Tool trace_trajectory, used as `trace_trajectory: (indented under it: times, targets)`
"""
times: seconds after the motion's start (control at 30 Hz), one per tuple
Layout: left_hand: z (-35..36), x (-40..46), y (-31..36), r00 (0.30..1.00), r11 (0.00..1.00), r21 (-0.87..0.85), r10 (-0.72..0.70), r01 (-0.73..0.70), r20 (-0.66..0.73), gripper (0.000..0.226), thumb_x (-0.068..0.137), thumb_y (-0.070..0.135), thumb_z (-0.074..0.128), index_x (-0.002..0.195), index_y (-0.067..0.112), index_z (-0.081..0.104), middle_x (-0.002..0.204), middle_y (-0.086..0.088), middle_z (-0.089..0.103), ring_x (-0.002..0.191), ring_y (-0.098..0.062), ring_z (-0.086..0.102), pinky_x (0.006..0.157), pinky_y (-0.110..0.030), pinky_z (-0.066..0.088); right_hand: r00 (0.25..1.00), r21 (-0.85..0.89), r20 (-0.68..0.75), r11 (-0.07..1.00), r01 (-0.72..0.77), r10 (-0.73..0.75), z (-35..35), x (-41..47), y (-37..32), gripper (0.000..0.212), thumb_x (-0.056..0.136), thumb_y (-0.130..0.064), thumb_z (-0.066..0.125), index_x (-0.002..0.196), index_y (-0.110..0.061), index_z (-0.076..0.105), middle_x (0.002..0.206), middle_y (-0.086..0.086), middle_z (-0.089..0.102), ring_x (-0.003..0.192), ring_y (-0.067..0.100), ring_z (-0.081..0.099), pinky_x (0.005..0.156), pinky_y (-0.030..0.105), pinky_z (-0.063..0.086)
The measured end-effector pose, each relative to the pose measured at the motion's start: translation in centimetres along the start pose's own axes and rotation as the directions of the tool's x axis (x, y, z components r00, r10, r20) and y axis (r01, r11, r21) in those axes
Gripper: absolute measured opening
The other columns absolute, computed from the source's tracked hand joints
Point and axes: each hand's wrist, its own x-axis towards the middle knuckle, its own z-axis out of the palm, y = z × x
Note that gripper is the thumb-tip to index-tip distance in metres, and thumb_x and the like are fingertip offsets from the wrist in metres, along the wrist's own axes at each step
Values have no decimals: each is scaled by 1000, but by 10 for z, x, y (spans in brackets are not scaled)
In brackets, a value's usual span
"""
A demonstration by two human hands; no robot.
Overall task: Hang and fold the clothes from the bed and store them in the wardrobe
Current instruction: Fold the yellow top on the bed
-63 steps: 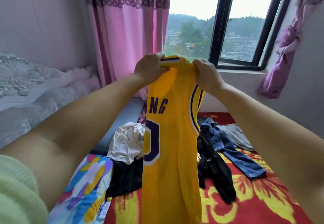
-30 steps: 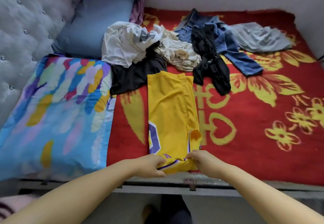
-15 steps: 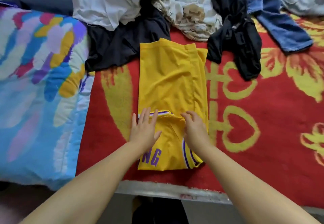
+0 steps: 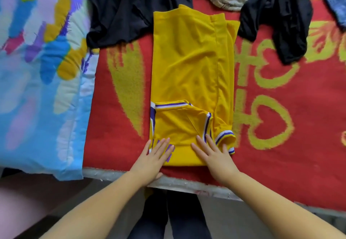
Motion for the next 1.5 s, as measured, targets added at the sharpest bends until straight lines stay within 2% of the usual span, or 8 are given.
trace_trajectory:
  times: [0.17,0.43,0.6,0.83,0.97,1.1,1.3,1.5]
  targets:
    - [-9,-5,-13,997,998,-60,-29,33,72,86,100,31,44,143,20,-30,155,-5,-31,145,-22,-22,117,-52,-4,995,104,100,994,-21,11,-16,-1,-9,88,89,10,40,156,-31,1,162,-2,-17,148,31,-17,114,64,16]
    - [-60,-8,0,940,896,-433,63,95,336,66,91,-10,36,152,14,28,157,-16,26,141,-32,31,112,-37,29,950,192,307,981,-5,-55,-24,-29,-19,83,88,12,38,155,-30,12,164,-1,-4,150,28,-6,115,60,16]
    - [-108,-5,-25,751,753,-604,235,261,617,14,81,-6,35,78,5,43,63,-2,38,56,-17,32,50,-26,28,830,505,506,861,-65,-234,-68,-41,-7,38,88,-1,44,102,-33,60,100,-7,61,93,15,53,72,22,41]
    - [-150,57,-98,928,456,-809,-159,372,337,17,86,-4,49,81,10,56,77,-8,51,72,-19,47,61,-28,35,974,623,84,752,-216,210,-129,20,60,41,97,-24,58,136,-16,50,135,7,53,114,23,52,87,31,41]
    - [-140,86,-93,809,605,-674,-587,425,-17,42,94,12,51,136,7,45,125,-19,54,110,-31,52,86,-38,41,820,674,-336,726,-136,464,-116,45,56,49,98,-14,52,145,-12,39,144,12,43,132,29,42,105,40,38]
    - [-106,76,-37,885,904,-346,-358,250,-298,75,97,43,46,154,20,4,161,-12,11,150,-26,7,118,-51,3,796,370,-565,929,7,219,-75,34,16,69,83,-15,70,146,-12,42,153,15,36,143,35,30,112,63,24]
    - [-40,53,-27,994,993,-90,-83,77,-71,111,81,69,54,143,26,-26,152,-4,-33,140,-27,-29,115,-55,-8,978,73,-187,994,-78,91,-17,27,29,109,82,-57,64,143,-39,-24,153,0,-32,138,31,-33,103,77,-6]
    - [-38,49,-38,998,985,-161,-58,58,4,106,84,8,58,143,31,-27,153,-2,-34,142,-22,-29,116,-53,-6,991,27,-30,991,-133,133,-21,20,52,94,94,0,45,148,-35,-24,159,3,-27,143,36,-29,109,72,2]
